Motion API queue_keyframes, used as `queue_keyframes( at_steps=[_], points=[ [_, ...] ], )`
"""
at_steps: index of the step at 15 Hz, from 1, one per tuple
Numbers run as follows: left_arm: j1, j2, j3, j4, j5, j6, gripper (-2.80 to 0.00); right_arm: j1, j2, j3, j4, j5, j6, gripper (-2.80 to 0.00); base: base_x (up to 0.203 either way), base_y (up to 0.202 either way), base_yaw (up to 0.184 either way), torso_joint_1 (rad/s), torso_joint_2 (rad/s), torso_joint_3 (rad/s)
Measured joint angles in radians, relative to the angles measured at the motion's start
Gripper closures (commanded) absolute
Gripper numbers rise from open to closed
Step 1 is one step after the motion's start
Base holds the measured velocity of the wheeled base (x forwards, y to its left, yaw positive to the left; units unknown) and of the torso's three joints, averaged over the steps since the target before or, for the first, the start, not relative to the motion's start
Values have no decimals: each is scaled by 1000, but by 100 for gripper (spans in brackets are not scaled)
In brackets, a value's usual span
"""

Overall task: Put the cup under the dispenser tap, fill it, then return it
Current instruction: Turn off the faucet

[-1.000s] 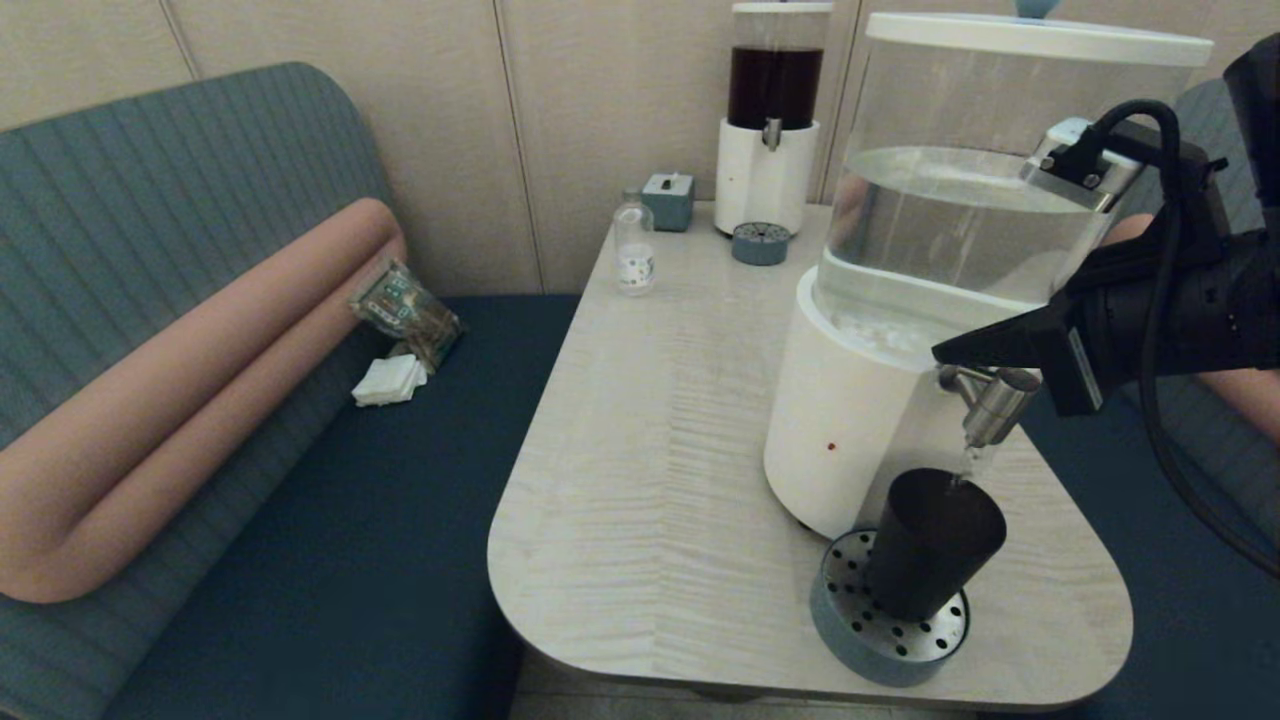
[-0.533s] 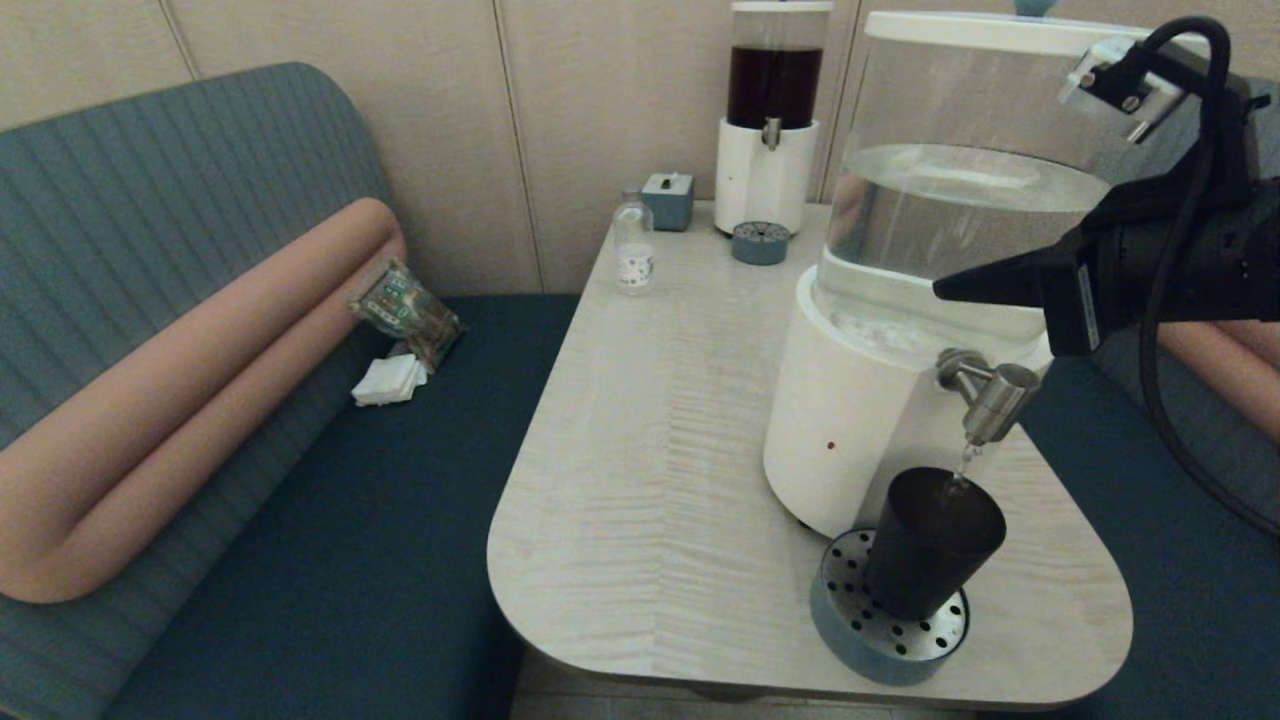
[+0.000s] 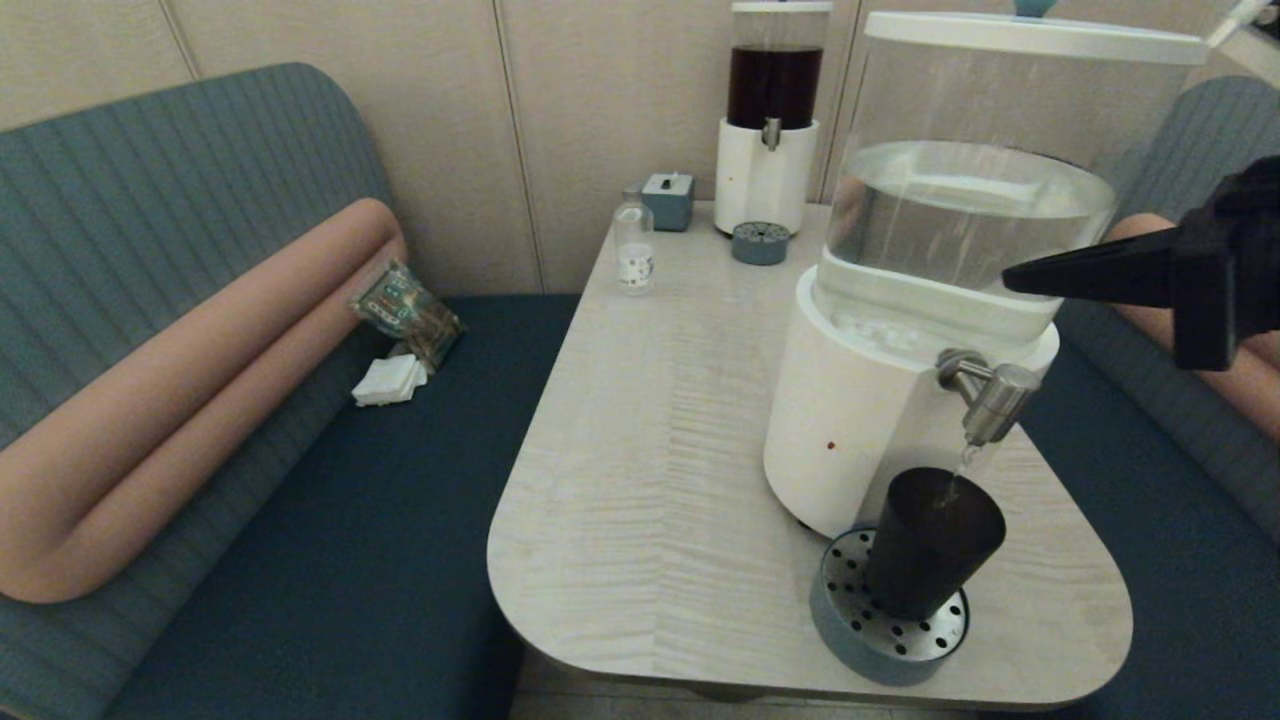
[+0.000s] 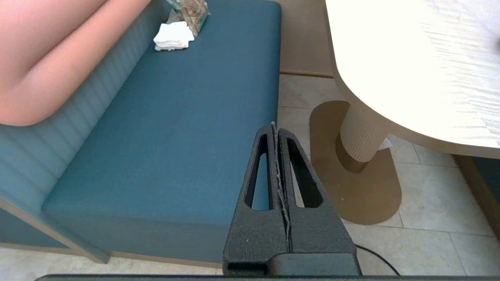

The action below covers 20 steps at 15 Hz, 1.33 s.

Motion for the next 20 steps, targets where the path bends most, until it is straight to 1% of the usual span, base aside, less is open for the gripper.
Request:
queue_keyframes(
  at_steps=[2,3,5,7,10,12,14,16,20],
  points=[
    [0,0,0,0,0,0,0,-9,-81,14,21,-11,14,0,0,0,0,0,0,0],
    [0,0,0,0,0,0,0,-37,-123,25,27,-22,15,0,0,0,0,0,0,0],
    [0,0,0,0,0,0,0,-151,-209,61,35,-39,17,0,0,0,0,0,0,0],
    [0,0,0,0,0,0,0,-257,-313,127,38,-56,20,0,0,0,0,0,0,0],
    [0,0,0,0,0,0,0,-367,-497,237,40,-70,21,0,0,0,0,0,0,0],
    [0,0,0,0,0,0,0,-421,-626,308,40,-72,33,0,0,0,0,0,0,0],
    [0,0,0,0,-1,-1,0,-447,-745,390,43,-72,44,0,0,0,0,0,0,0],
    [0,0,0,0,0,0,0,-457,-854,463,61,-74,49,0,0,0,0,0,0,0],
    [0,0,0,0,0,0,0,-422,-1009,570,103,-74,51,0,0,0,0,0,0,0]
  ],
)
